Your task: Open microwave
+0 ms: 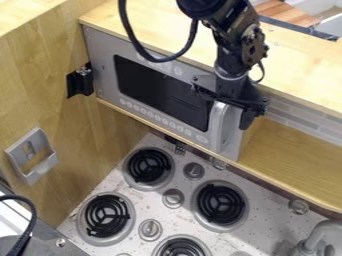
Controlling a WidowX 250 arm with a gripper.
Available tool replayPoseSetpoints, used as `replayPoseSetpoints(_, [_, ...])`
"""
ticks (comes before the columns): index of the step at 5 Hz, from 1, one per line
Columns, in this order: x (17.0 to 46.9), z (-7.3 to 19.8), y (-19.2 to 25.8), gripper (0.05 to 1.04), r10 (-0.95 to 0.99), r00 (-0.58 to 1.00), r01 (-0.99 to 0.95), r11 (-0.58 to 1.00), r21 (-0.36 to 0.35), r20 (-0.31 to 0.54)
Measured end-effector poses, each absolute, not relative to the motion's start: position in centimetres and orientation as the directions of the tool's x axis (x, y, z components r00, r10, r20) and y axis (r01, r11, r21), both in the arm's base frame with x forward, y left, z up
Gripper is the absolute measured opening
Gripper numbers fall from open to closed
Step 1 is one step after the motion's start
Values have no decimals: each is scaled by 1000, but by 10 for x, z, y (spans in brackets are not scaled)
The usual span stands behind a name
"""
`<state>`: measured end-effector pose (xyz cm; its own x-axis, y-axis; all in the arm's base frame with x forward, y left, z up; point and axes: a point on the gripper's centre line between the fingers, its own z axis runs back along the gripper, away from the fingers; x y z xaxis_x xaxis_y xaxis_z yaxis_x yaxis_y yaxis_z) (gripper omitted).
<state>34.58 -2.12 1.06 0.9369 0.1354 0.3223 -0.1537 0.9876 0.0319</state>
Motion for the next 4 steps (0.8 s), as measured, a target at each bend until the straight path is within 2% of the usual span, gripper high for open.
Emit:
replayPoseSetpoints(2, [348, -1, -6, 962, 160, 941, -180, 983, 43, 297])
replayPoseSetpoints(4, [348, -2, -10, 395, 142, 946, -165, 985, 53, 290])
